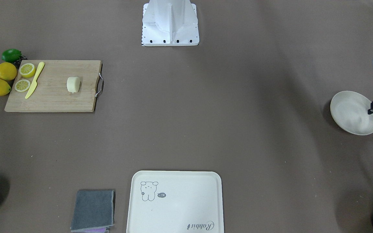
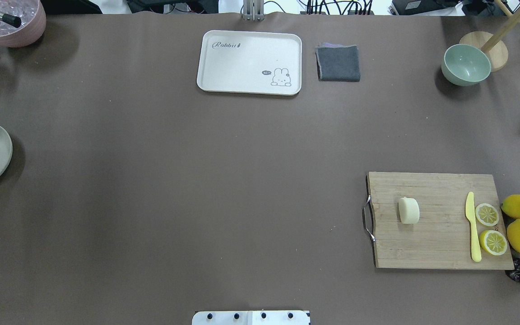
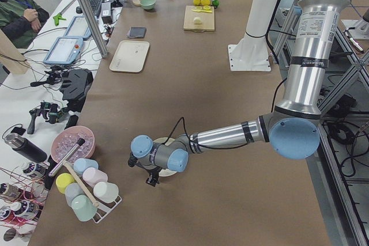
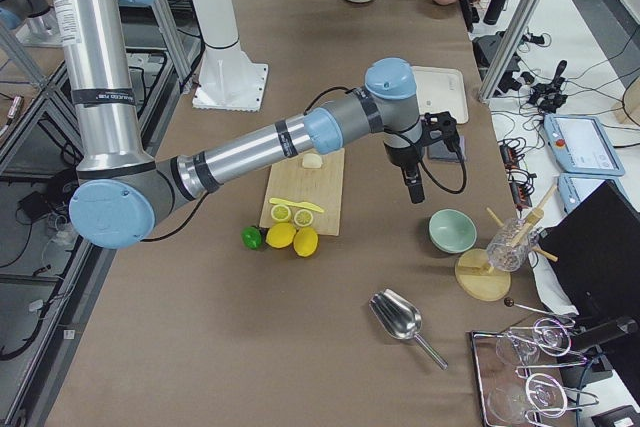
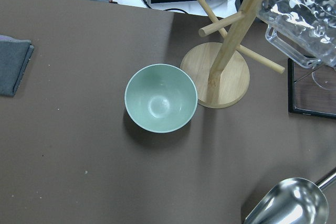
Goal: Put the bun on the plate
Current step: 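Push the white plate with the left gripper toward the table centre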
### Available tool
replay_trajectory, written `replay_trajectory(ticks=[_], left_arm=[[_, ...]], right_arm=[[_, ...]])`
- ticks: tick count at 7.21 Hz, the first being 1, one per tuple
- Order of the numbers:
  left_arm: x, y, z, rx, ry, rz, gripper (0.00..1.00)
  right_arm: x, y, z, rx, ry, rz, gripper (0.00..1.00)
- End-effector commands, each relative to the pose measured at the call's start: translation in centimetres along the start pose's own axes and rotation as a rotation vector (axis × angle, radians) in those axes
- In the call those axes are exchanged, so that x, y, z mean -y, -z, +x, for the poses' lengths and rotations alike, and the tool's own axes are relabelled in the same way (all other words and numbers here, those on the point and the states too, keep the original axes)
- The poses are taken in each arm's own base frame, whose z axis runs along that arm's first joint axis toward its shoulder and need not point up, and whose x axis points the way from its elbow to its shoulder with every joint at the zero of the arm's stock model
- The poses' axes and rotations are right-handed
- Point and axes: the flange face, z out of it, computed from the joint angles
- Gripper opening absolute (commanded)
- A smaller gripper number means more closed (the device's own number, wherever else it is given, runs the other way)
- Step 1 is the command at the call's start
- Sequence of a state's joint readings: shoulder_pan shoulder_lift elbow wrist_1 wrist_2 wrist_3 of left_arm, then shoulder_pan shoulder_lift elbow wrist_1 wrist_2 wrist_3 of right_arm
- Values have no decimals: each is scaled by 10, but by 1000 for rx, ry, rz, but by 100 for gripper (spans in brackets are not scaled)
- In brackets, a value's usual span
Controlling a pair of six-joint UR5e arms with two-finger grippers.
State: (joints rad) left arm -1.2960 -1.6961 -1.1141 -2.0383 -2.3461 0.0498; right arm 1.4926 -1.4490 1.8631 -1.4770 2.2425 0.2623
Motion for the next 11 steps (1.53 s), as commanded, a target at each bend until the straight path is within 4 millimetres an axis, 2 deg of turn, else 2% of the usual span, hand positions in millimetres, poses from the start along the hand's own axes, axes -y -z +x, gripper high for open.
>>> replay_trajectory(ticks=[1, 3, 5, 6, 8, 9, 11], left_arm=[[2, -2, 2, -3, 26, -3, 0], [19, 13, 17, -9, 54, 29, 0], [39, 28, 41, -128, 46, 52, 0], [67, 52, 67, -195, 82, 82, 0], [140, 111, 127, -255, 207, 149, 0], [168, 137, 152, -270, 218, 180, 0], [215, 166, 267, -332, 268, 186, 0]], right_arm=[[-1, 0, 0, -1, 0, 0, 100], [-3, 0, 1, -2, -1, -1, 100], [-4, 0, 1, -3, -4, -4, 100], [-5, -2, 3, -4, -8, -9, 100], [0, 2, -4, 9, -1, -4, 100], [0, 0, -7, 17, 5, -9, 100], [-5, -4, -7, 55, -4, -29, 100]])
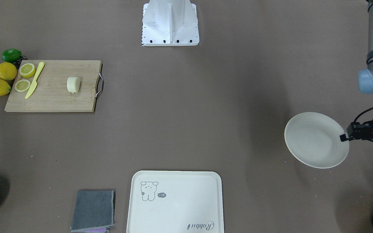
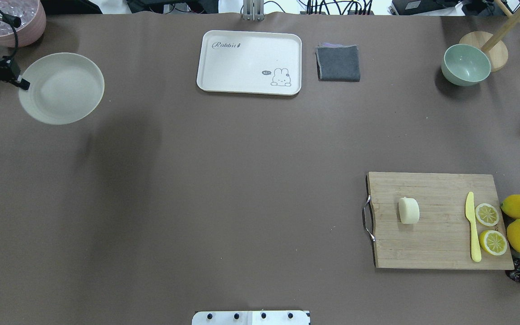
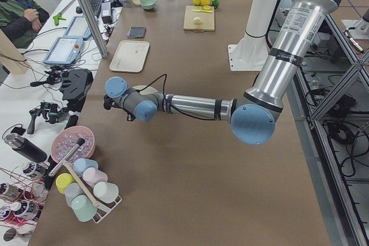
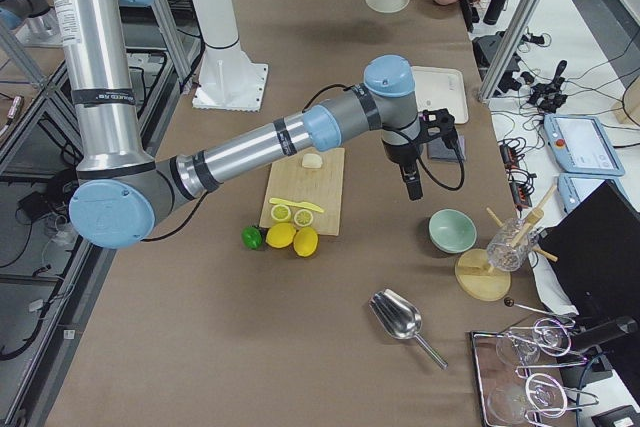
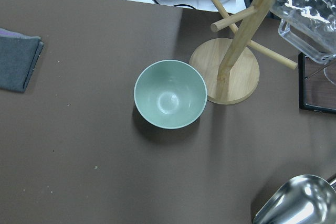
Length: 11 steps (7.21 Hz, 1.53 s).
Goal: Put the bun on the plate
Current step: 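Push the white plate with the left gripper toward the table centre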
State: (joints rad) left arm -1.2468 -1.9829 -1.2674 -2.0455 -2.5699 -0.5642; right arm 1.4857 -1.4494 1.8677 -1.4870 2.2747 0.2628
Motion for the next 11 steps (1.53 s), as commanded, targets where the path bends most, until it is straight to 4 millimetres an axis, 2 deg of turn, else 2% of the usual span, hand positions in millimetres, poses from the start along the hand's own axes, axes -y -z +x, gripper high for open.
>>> replay_trajectory(ticks=[1, 2, 3, 4, 5, 7, 8, 9, 10, 11], left_arm=[[2, -14, 134, -85, 81, 11, 0], [-8, -31, 177, -136, 77, 37, 0], [-40, -80, 231, -172, 61, 69, 0], [-69, -120, 279, -198, 79, 88, 0], [-101, -152, 315, -205, 76, 104, 0], [-160, -185, 365, -233, 73, 116, 0], [-183, -210, 375, -219, 64, 123, 0], [-186, -212, 377, -220, 60, 121, 12], [-185, -210, 378, -222, 53, 125, 98], [-176, -201, 374, -221, 57, 142, 98]], right_arm=[[-3, -2, -2, 36, -4, -14, 100], [-1, -5, -1, 36, -6, -19, 100], [2, -3, -3, 37, -2, -14, 100], [-2, -5, -1, 38, -4, -17, 100], [-6, -7, 1, 48, -8, -27, 100], [-12, -11, 7, 38, -2, -31, 100], [-13, -11, 7, 40, 1, -29, 100], [-18, -14, 10, 39, 3, -31, 100], [-22, -18, 13, 45, 8, -23, 100], [-20, -22, 5, 55, 36, -6, 100]])
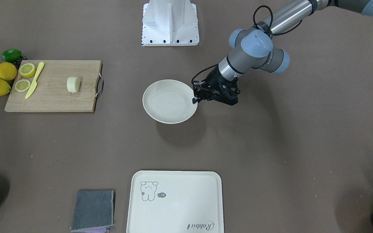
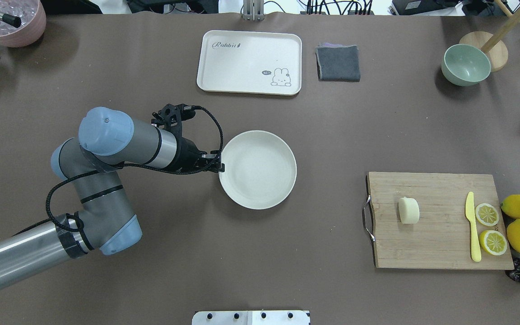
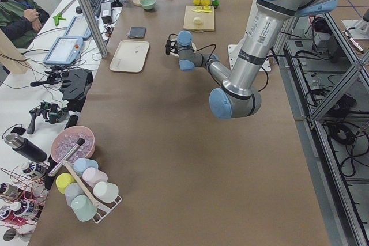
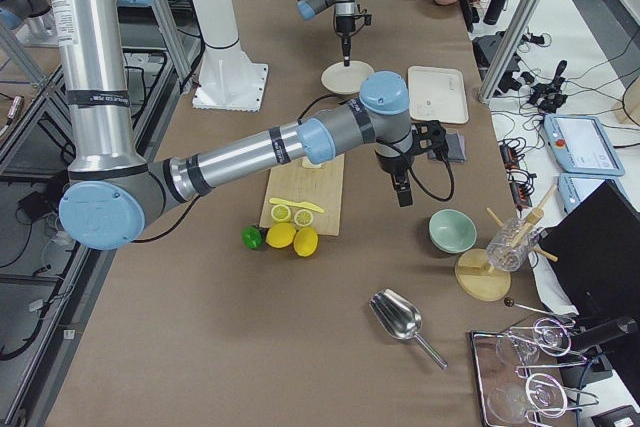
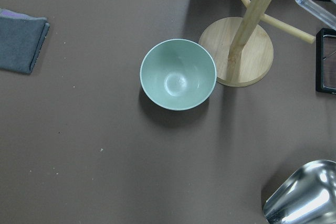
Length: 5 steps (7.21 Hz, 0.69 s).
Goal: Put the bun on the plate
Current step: 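Release the white plate and withdraw the left arm toward its side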
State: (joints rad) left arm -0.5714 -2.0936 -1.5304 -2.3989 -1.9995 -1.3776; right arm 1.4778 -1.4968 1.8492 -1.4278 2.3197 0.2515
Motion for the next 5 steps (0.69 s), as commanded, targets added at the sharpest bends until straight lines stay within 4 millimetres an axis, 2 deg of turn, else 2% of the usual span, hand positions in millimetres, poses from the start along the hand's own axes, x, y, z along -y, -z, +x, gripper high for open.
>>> replay_trajectory(ticks=[1, 2, 3, 4, 5], left_arm=[[24, 18, -5, 0, 6, 39, 98], [41, 35, -8, -1, 11, 71, 98], [60, 65, -17, -8, 19, 88, 98], [78, 101, -46, 1, 42, 102, 98], [85, 128, -69, 12, -13, 95, 98]], right_arm=[[1, -8, -10, 15, 34, 12, 100], [4, -10, -18, 27, 48, 9, 100], [4, -15, -29, 39, 65, -2, 100], [7, -24, -40, 60, 73, -25, 100], [5, -30, -50, 85, 84, -44, 100]])
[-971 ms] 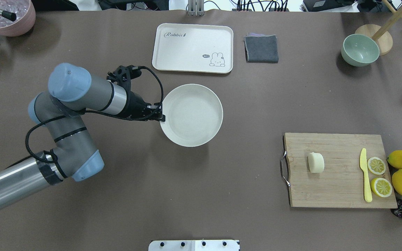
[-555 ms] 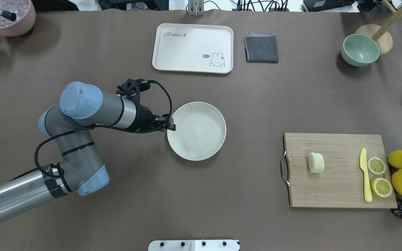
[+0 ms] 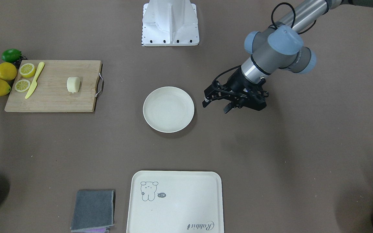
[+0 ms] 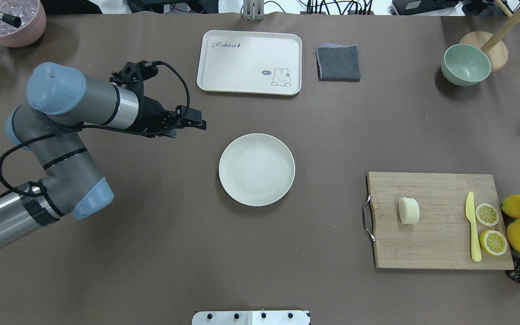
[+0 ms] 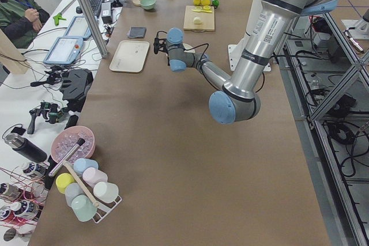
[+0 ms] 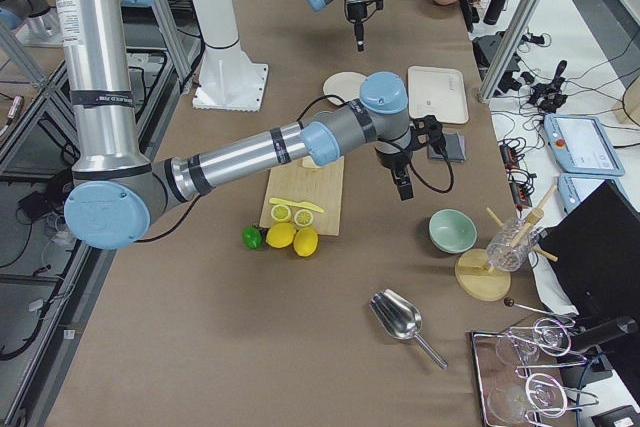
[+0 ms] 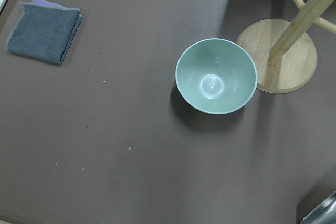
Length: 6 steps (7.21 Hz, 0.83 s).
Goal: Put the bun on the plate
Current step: 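Release the white plate and withdraw the left arm toward its side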
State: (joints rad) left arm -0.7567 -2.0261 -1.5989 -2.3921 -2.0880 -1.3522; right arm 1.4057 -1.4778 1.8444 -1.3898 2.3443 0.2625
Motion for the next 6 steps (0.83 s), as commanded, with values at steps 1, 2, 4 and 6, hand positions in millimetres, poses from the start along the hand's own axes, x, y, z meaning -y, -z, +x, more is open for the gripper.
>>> replay_trajectory(ticks=[1, 2, 4, 6], left_arm=[[36, 60, -48, 16, -87, -3, 98], [51, 75, -63, 29, -127, 10, 98], [70, 90, -109, 89, -245, 20, 98], [96, 142, -154, 101, -293, 19, 98]], right_arm=[[-2, -18, -22, 62, 15, -48, 100], [-4, -26, -36, 103, -2, -75, 100], [-13, -55, -60, 123, 17, -135, 100], [-27, -89, -86, 142, 57, -206, 100]])
